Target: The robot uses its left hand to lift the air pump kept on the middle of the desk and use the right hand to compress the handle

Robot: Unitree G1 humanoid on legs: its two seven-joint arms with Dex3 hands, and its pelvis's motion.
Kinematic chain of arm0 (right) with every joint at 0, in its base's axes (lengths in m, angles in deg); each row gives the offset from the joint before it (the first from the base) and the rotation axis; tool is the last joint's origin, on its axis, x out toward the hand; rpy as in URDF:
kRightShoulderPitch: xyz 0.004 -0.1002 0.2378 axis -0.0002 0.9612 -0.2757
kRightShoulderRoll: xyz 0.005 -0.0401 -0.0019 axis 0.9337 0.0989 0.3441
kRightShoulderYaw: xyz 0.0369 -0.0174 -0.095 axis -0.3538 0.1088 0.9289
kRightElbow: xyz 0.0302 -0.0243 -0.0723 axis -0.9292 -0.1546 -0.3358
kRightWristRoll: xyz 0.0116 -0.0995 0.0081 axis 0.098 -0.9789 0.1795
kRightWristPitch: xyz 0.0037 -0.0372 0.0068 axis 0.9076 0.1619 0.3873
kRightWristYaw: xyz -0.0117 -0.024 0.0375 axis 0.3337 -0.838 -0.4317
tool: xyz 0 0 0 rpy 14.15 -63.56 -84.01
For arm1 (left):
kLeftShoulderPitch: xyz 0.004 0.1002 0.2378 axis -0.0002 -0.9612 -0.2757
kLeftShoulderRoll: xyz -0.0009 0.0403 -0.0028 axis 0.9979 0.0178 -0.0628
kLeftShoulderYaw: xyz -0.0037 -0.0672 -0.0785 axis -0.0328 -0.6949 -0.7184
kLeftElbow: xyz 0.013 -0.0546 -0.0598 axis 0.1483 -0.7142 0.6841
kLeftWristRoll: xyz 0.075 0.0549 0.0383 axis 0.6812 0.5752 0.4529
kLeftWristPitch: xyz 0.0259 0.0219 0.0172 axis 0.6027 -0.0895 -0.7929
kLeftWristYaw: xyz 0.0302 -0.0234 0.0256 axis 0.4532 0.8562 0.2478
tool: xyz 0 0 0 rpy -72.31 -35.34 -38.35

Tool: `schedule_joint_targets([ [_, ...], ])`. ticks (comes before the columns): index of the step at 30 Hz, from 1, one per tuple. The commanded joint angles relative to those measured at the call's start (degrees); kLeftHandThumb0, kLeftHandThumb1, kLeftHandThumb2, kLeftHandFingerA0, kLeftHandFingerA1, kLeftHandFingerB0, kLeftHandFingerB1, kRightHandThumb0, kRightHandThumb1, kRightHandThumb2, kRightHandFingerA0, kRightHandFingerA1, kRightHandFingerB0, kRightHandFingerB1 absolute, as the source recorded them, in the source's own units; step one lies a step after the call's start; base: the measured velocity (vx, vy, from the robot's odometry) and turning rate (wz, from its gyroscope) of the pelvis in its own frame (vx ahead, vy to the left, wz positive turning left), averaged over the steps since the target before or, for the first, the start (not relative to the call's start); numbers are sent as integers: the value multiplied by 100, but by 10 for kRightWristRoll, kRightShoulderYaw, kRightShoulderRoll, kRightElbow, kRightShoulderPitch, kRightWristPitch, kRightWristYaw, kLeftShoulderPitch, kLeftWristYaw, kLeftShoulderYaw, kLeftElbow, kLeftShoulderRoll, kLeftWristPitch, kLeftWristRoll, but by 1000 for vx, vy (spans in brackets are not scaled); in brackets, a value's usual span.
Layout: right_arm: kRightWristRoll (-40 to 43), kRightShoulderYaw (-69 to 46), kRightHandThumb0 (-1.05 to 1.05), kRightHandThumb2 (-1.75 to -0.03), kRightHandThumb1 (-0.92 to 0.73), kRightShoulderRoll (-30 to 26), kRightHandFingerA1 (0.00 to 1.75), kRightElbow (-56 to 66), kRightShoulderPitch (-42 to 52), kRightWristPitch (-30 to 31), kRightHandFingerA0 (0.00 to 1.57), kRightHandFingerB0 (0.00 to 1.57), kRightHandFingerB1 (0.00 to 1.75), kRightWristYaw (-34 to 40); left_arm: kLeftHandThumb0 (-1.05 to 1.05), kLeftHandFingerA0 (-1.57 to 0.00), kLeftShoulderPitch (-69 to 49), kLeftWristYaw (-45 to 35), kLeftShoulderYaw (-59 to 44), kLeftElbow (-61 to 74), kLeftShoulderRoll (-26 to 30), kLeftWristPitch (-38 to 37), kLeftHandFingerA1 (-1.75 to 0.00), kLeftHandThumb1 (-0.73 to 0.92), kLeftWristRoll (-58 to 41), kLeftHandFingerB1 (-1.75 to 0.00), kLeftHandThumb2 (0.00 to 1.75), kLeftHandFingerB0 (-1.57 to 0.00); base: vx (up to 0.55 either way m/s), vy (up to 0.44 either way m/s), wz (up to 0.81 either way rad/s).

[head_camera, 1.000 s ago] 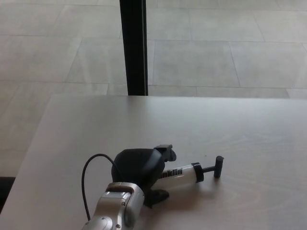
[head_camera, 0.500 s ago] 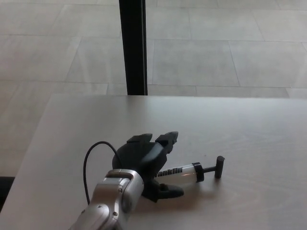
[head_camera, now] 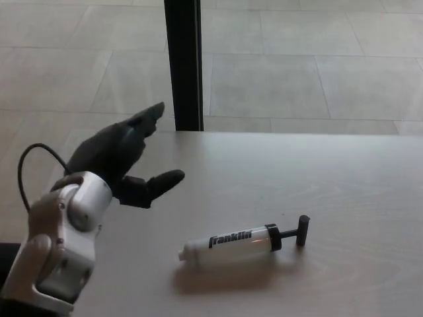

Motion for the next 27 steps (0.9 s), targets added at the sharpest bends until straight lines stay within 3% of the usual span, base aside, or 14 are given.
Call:
schedule_joint_targets([
  [1,45,-137,-79,-71,-92,-95,56,-64,68,10,20,32,39,-33,-88,0,-53,-112,-532,-51,146,-29,-34,80,-439,-27,65,-8,0,0,0],
  [2,43,-148,-83,-74,-92,-103,60,-76,76,1,19,30,39,-37,-94,-4,-69,-118,-569,-70,159,-21,-16,62,-450,-26,104,-12,0,0,0],
  [8,34,-208,-83,-77,-92,-131,59,-120,133,-18,24,35,38,-36,-96,-4,-176,-165,-699,-214,221,-50,-23,65,-491,-25,105,-6,0,0,0],
  [9,32,-233,-85,-118,-79,-136,65,-143,154,-31,27,28,49,-29,-89,-4,-219,-149,-740,-256,225,-54,-28,62,-500,-23,104,-4,0,0,0],
  [10,32,-243,-83,-119,-80,-138,65,-160,160,-41,27,29,50,-26,-90,-4,-233,-144,-761,-285,227,-56,-25,61,-513,-23,102,-4,0,0,0],
  [12,31,-250,-83,-119,-80,-142,65,-172,167,-50,27,29,50,-25,-90,-4,-241,-145,-774,-311,230,-58,-25,61,-523,-23,102,-4,0,0,0],
  [13,36,-265,-80,-70,-92,-144,75,-195,179,-56,25,31,39,-23,-91,-5,-277,-138,-791,-356,231,-77,-24,60,-531,-21,102,-5,0,0,0],
  [14,38,-269,-80,-70,-92,-145,75,-208,181,-62,25,31,39,-24,-91,-5,-288,-140,-797,-372,231,-87,-24,60,-536,-21,102,-5,0,0,0],
  [15,47,-276,-81,-117,-77,-143,76,-226,184,-73,32,22,50,-29,-91,-4,-298,-133,-804,-386,227,-93,-27,61,-540,-22,103,-3,0,0,0],
  [16,45,-279,-80,-118,-79,-145,74,-241,189,-78,31,22,51,-26,-89,-4,-305,-129,-810,-396,219,-99,-31,62,-547,-21,103,-7,0,0,0],
  [17,39,-281,-80,-118,-79,-148,74,-260,195,-82,31,22,51,-19,-89,-4,-314,-123,-818,-407,206,-108,-31,62,-556,-21,103,-7,0,0,0],
  [18,38,-281,-81,-70,-92,-146,79,-265,196,-85,24,31,41,-15,-90,-3,-315,-122,-821,-420,206,-111,-34,61,-560,-23,102,-8,0,0,0],
  [21,39,-286,-79,-75,-92,-135,74,-294,198,-99,25,29,38,5,-90,-4,-327,-96,-835,-472,187,-135,-42,62,-573,-29,104,-2,0,0,0],
  [27,56,-306,-78,-75,-92,-126,66,-392,206,-119,33,25,34,21,-96,-2,-356,-15,-840,-599,175,-136,-33,58,-565,-17,103,-11,0,0,0],
])
